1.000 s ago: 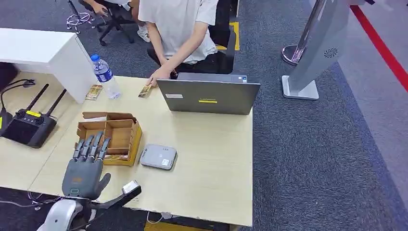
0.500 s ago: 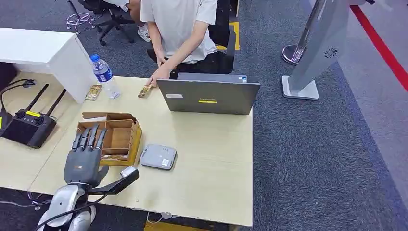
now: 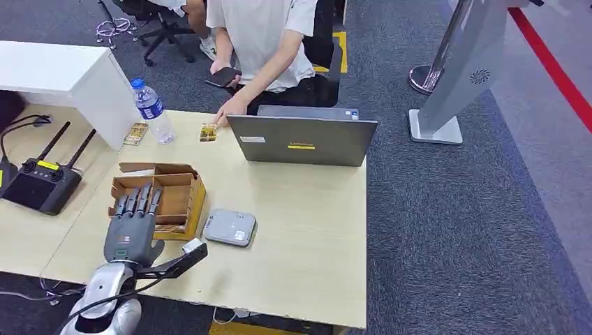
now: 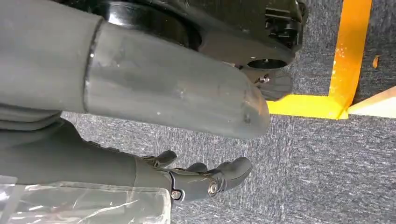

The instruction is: Pass the card to the sensor for recognition and then transmit it.

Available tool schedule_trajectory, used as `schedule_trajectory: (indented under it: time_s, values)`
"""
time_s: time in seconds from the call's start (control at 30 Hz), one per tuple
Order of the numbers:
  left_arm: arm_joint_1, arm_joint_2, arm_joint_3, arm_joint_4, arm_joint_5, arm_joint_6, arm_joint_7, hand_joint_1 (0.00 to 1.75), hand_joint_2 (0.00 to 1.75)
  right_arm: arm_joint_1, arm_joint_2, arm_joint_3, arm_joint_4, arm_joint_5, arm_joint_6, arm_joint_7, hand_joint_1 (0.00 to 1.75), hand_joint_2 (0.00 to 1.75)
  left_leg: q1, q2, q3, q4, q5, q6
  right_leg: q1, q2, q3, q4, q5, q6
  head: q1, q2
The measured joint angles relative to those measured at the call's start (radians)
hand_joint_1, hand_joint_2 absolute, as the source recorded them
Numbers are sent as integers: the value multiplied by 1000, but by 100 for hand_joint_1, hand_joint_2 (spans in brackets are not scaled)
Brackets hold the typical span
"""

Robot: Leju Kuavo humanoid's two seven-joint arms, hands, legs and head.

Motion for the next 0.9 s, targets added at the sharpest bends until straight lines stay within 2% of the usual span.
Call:
schedule_trajectory:
  time_s: [0.23, 0.27, 0.9]
  values:
    - [-17, -7, 2, 37, 0, -2, 5, 0, 175, -1, 0, 9, 0, 2, 2, 8, 0, 0, 0, 0, 0, 0, 0, 0, 0, 0, 0, 0, 0, 0, 0, 0]
    - [-18, -8, 3, 41, 0, -2, 5, 175, 175, -1, 0, 10, 0, 3, 2, 8, 0, 0, 0, 0, 0, 0, 0, 0, 0, 0, 0, 0, 0, 0, 0, 0]
    - [-24, -10, 33, 89, 40, 7, -23, 175, 175, -3, 0, 15, 0, 17, 4, 10, 0, 0, 0, 0, 0, 0, 0, 0, 0, 0, 0, 0, 0, 0, 0, 0]
